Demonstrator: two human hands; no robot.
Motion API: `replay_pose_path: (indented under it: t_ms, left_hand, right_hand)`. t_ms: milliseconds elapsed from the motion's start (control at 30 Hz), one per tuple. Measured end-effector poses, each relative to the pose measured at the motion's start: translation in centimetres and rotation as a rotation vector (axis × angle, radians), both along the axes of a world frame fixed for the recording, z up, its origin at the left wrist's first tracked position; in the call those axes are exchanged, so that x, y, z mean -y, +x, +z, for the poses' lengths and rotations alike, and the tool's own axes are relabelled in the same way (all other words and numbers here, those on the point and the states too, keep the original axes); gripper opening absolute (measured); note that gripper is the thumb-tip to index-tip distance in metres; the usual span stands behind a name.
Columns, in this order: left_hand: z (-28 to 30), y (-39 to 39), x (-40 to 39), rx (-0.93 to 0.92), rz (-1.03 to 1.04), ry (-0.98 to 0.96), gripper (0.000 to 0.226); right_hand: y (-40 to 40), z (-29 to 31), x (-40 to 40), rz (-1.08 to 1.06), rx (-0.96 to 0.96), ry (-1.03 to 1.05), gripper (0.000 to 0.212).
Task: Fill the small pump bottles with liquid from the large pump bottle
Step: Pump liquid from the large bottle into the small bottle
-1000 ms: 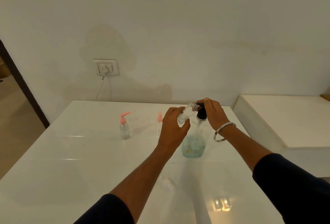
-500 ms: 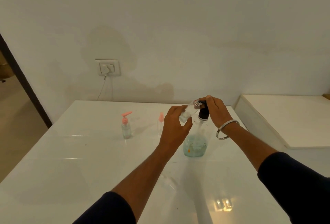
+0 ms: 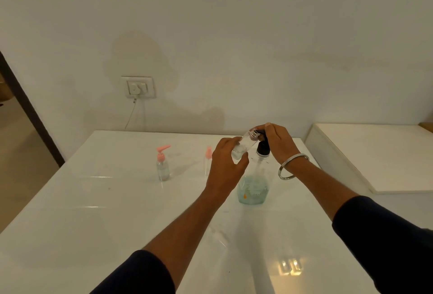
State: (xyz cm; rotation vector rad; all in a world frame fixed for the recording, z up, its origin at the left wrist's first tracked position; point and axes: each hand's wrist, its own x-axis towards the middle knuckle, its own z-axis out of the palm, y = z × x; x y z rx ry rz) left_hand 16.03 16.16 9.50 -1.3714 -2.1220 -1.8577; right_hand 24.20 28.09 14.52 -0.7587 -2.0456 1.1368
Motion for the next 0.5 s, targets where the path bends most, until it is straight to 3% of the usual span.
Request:
replay_pose_path:
  t_ms: [500]
  left_hand:
    - [-0.3, -0.1, -0.3, -0.029, 0.013, 0.002, 0.036]
  right_hand:
    - [-0.1, -1.4, -0.2, -0.044, -0.053, -0.018, 0.041]
